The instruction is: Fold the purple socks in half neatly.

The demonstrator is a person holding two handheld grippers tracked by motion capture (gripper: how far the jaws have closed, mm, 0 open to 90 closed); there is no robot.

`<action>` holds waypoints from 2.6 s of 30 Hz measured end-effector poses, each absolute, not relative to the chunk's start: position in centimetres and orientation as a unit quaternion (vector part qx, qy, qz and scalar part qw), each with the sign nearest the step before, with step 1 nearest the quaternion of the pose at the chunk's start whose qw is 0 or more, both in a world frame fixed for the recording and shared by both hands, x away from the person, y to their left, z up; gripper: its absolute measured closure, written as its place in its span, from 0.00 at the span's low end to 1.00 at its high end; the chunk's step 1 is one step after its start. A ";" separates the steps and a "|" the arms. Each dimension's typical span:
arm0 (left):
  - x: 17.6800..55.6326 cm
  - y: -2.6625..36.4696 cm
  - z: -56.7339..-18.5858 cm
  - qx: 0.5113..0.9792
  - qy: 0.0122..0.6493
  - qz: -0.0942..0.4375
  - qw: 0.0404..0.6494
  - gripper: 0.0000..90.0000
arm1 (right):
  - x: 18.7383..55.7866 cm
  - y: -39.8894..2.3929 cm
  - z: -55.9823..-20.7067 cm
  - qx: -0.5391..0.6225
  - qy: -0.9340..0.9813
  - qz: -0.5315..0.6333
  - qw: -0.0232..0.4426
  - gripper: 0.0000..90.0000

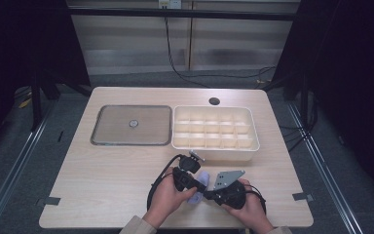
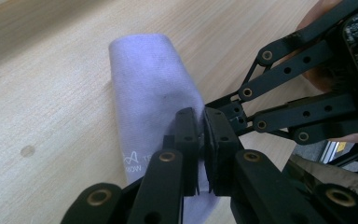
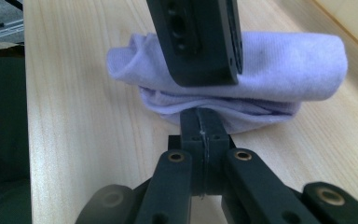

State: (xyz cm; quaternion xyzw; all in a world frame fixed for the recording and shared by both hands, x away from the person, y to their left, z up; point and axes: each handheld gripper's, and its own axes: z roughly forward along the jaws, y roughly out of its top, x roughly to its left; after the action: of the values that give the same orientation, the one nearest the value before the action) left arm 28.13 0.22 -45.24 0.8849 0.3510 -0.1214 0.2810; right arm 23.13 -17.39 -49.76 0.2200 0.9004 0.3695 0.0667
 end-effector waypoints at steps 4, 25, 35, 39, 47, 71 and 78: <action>28.2 0.1 -45.5 0.884 0.351 -0.125 0.282 0.94 | 23.2 -17.5 -49.8 0.220 0.900 0.371 0.064 1.00; 27.3 -0.2 -46.4 0.891 0.337 -0.102 0.287 0.94 | 23.9 -20.3 -48.4 0.272 0.873 0.395 0.088 1.00; 27.0 0.8 -46.4 0.884 0.346 -0.101 0.297 0.94 | 25.3 -19.6 -47.4 0.271 0.864 0.415 0.091 1.00; 26.9 1.2 -46.4 0.883 0.349 -0.099 0.299 0.94 | 25.8 -18.8 -47.1 0.258 0.866 0.418 0.092 1.00; 26.6 1.6 -46.4 0.881 0.352 -0.096 0.300 0.94 | 26.2 -17.2 -46.5 0.241 0.869 0.422 0.092 1.00; 26.4 3.7 -45.1 0.864 0.372 -0.081 0.330 0.88 | 27.4 -15.6 -48.7 0.224 0.889 0.397 0.049 1.00; 26.5 4.8 -44.3 0.853 0.384 -0.073 0.345 0.88 | 27.3 -15.5 -48.7 0.223 0.890 0.395 0.049 1.00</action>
State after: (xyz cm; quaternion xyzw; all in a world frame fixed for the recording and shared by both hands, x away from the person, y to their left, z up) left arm 26.48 4.77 -44.34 0.8535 0.3836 -0.0732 0.3451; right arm 27.32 -15.47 -48.74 0.2226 0.8898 0.3952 0.0495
